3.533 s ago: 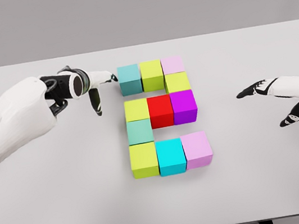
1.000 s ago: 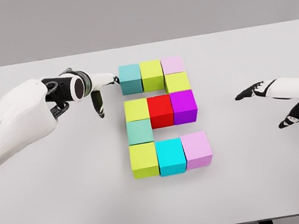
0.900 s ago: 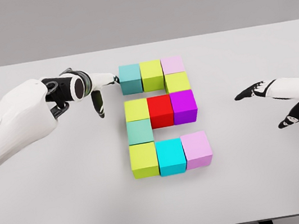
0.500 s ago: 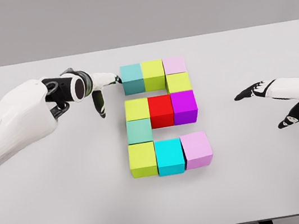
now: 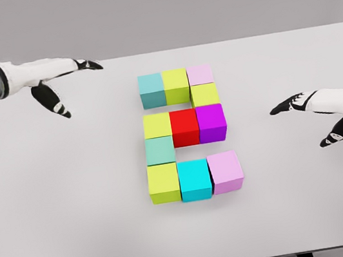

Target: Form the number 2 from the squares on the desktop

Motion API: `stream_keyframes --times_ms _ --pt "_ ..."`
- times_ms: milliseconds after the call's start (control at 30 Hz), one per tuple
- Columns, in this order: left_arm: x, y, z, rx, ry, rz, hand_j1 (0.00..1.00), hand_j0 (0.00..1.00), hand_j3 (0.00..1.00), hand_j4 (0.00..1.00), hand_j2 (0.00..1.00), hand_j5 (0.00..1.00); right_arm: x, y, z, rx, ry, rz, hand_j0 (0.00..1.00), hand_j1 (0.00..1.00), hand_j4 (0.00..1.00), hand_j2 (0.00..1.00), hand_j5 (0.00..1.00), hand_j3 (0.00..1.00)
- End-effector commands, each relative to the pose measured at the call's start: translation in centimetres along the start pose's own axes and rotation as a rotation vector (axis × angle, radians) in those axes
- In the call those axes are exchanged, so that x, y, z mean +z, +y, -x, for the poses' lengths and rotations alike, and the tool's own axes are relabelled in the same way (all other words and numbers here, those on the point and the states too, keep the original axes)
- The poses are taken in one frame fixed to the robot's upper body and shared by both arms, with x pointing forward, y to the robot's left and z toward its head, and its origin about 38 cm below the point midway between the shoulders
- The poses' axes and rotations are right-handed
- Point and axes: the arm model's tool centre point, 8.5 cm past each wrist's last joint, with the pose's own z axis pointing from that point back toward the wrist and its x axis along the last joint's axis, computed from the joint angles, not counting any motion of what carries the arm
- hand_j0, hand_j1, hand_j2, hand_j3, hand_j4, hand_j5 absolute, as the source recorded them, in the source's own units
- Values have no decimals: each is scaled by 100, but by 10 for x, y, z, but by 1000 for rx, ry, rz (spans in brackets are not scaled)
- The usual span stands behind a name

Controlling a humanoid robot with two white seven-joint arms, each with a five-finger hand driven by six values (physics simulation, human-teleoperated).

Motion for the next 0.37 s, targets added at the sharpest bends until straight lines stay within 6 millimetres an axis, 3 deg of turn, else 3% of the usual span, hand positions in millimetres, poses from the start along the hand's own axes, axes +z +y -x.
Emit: stream_keyframes --times_ms 0,167,333 --pt "60 13 -24 -259 -416 -85 100 100 100 100 100 100 1 -1 0 -5 1 4 100 100 100 100 100 100" --pt "93 -9 9 -50 -421 -236 100 100 100 100 100 100 2 0 2 -9 6 4 100 100 100 100 100 100" --pt "88 -41 20 46 -426 -221 100 100 100 100 100 100 4 -1 3 -8 11 2 100 100 100 100 100 100"
